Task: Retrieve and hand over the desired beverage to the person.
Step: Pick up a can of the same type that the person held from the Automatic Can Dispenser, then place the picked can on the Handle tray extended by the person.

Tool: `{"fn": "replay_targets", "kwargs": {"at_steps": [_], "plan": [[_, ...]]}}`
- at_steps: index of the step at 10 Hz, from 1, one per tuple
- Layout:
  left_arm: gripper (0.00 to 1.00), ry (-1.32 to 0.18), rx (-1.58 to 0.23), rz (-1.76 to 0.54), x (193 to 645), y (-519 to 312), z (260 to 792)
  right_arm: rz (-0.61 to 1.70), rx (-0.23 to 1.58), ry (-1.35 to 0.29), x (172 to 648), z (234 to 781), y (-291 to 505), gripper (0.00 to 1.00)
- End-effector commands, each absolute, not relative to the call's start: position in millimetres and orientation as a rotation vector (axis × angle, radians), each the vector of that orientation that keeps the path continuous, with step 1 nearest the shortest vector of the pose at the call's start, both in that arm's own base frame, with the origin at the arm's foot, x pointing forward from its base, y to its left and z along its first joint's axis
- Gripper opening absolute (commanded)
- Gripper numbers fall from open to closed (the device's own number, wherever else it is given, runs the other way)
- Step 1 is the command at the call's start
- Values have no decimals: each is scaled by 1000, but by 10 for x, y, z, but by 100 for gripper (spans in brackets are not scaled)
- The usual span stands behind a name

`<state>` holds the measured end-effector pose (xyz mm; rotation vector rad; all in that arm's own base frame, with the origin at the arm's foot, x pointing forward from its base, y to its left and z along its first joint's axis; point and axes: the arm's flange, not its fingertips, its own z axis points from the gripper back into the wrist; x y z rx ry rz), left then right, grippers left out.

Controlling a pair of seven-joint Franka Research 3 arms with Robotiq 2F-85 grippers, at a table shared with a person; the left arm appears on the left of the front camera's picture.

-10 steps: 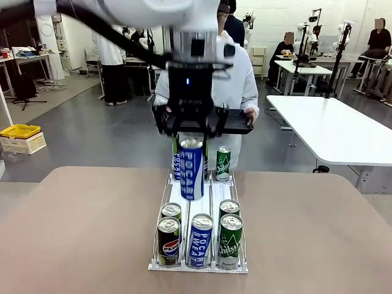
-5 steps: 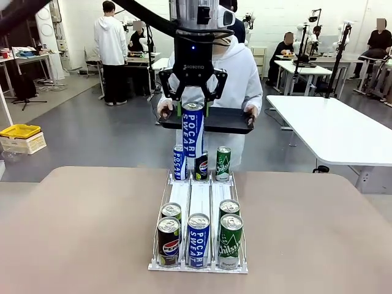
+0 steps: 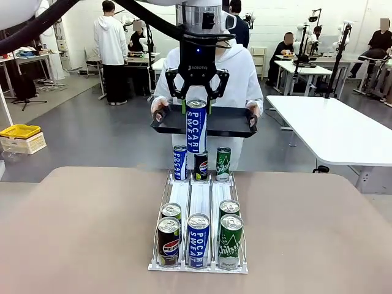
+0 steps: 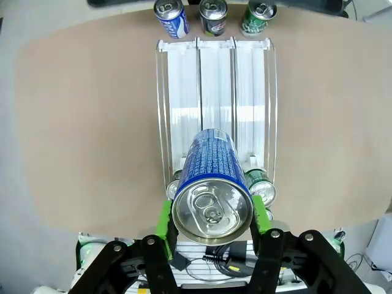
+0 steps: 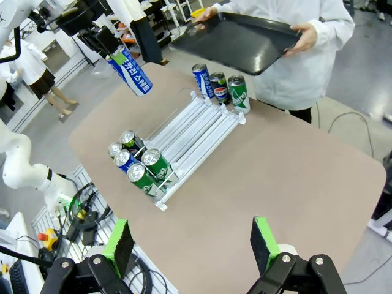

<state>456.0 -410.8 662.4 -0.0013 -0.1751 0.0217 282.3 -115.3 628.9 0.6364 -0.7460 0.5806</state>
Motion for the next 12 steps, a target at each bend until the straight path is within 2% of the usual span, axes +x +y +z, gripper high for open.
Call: {"fn": "replay_targets", "kwargs": {"at_steps": [1, 12], "plan": [[54, -181, 1, 20, 4504, -4077, 6672, 597, 667, -765, 2839, 6291, -1153, 100], [54, -181, 1, 20, 4504, -4077, 6672, 597, 667, -765, 2839, 6291, -1153, 100]]}}
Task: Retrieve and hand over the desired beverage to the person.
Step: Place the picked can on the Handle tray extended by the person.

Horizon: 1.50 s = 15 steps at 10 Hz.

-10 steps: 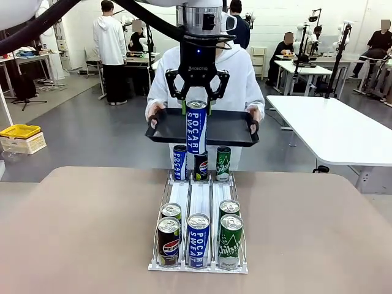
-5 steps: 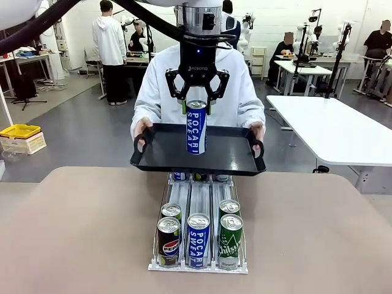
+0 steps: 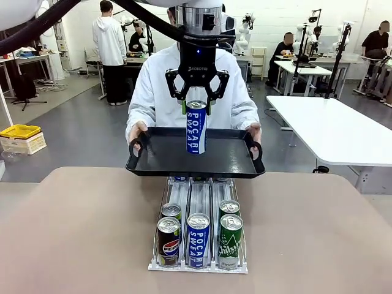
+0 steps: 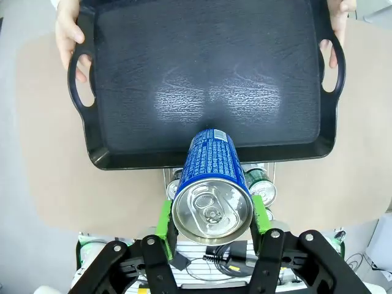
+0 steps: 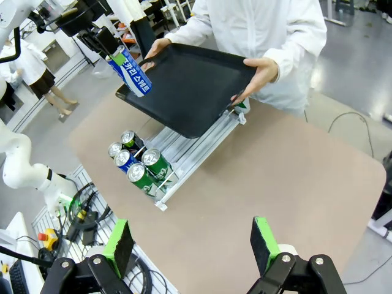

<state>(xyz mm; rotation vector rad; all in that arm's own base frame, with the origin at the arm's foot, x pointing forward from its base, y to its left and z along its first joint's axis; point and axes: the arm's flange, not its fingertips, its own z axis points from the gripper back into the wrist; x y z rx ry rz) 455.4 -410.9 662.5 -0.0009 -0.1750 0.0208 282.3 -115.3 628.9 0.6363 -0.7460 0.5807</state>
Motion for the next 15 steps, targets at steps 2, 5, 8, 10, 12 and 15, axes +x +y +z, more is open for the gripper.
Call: {"fn": "replay_targets", "kwargs": {"at_steps": [2, 5, 8, 10, 12, 15], "plan": [[54, -181, 1, 20, 4504, -4077, 6672, 597, 667, -765, 2839, 6291, -1153, 100], [54, -181, 1, 20, 4504, -4077, 6672, 597, 667, -765, 2839, 6291, -1153, 100], [54, -181, 1, 20, 4504, -4077, 6672, 597, 667, -765, 2839, 6291, -1153, 100], [58, -169, 5, -4, 4619, -4151, 6598, 597, 667, -765, 2839, 6291, -1153, 100], [58, -167, 32, -25, 4834, -4224, 6574, 597, 667, -765, 2839, 6291, -1153, 100], [58, -186, 59, 1, 5081, -4362, 6492, 597, 667, -765, 2839, 6291, -1153, 100]]}}
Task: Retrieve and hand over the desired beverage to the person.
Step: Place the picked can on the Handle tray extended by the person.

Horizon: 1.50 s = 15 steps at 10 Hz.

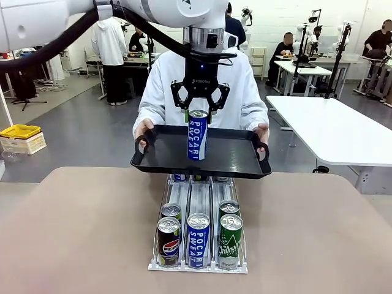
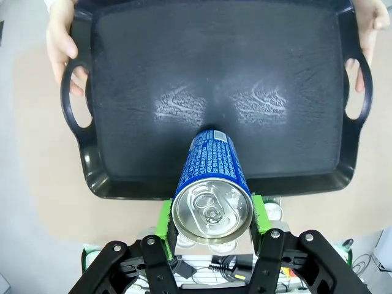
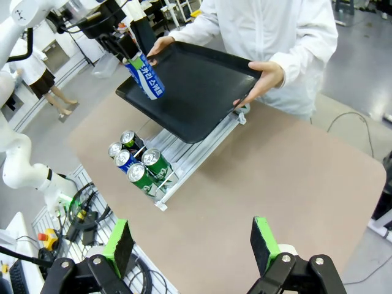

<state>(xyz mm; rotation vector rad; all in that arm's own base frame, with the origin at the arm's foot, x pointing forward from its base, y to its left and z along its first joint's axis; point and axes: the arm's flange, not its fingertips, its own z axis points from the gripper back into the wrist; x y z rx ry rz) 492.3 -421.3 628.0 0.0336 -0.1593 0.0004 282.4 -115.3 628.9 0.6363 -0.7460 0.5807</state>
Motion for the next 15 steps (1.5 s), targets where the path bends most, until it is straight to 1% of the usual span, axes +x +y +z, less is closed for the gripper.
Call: {"fn": "replay_targets", "kwargs": {"at_steps": [1, 3, 5, 7, 11, 13, 14, 15], "plan": [[58, -177, 45, -3, 5119, -4445, 6464, 597, 667, -765, 2839, 6291, -1153, 100], [58, -184, 27, -18, 5300, -4551, 6517, 597, 667, -765, 2839, 6291, -1153, 100], [58, -152, -4, -9, 5439, -4665, 6538, 597, 667, -765, 2839, 6291, -1153, 100], [58, -111, 2, 0, 5575, -4700, 6476, 597, 667, -765, 2839, 6291, -1153, 100], [58, 5, -3, 50, 5748, -4683, 6287, 597, 667, -765, 2839, 6291, -1153, 100], [58, 20, -15, 45, 5760, -4684, 6266, 597, 667, -765, 2839, 6291, -1153, 100], [100, 22, -19, 35, 5764, -4673, 6277, 597, 667, -765, 2839, 6291, -1153, 100], [100, 19, -20, 36, 5749, -4669, 6279, 597, 667, -765, 2839, 6291, -1153, 100]]}}
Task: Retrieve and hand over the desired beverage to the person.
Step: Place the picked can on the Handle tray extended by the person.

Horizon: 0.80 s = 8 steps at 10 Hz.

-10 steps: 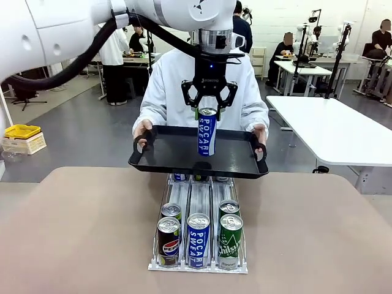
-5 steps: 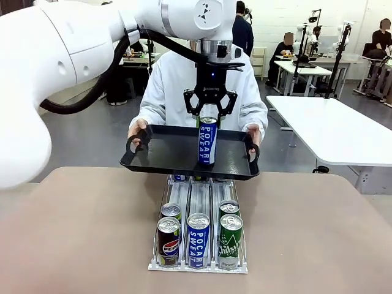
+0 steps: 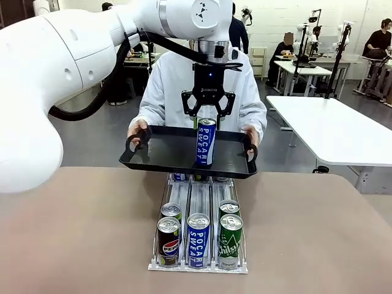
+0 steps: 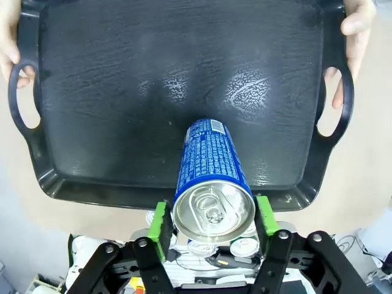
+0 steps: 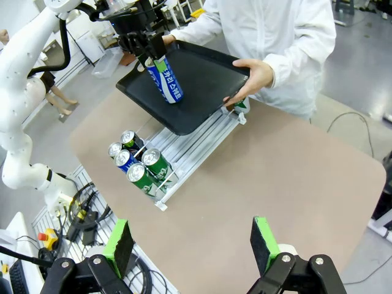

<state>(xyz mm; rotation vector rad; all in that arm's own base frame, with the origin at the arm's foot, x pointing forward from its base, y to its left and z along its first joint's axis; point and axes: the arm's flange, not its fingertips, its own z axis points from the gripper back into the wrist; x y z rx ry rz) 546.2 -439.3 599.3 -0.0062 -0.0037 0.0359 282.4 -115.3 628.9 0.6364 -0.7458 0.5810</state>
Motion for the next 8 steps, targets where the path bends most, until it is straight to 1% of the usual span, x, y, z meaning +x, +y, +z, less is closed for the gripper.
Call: {"fn": "replay_targets", "kwargs": {"at_steps": [1, 6, 7, 8], "plan": [[100, 17, -19, 34, 5744, -4661, 6281, 597, 667, -765, 2839, 6291, -1153, 100], [100, 14, -14, 18, 5752, -4649, 6301, 597, 667, -765, 2839, 6291, -1153, 100], [100, 16, -26, -9, 5702, -4587, 6365, 597, 667, -765, 2839, 6291, -1153, 100], [100, 1, -44, -114, 5531, -4455, 6495, 597, 667, -765, 2839, 6291, -1153, 100]]}}
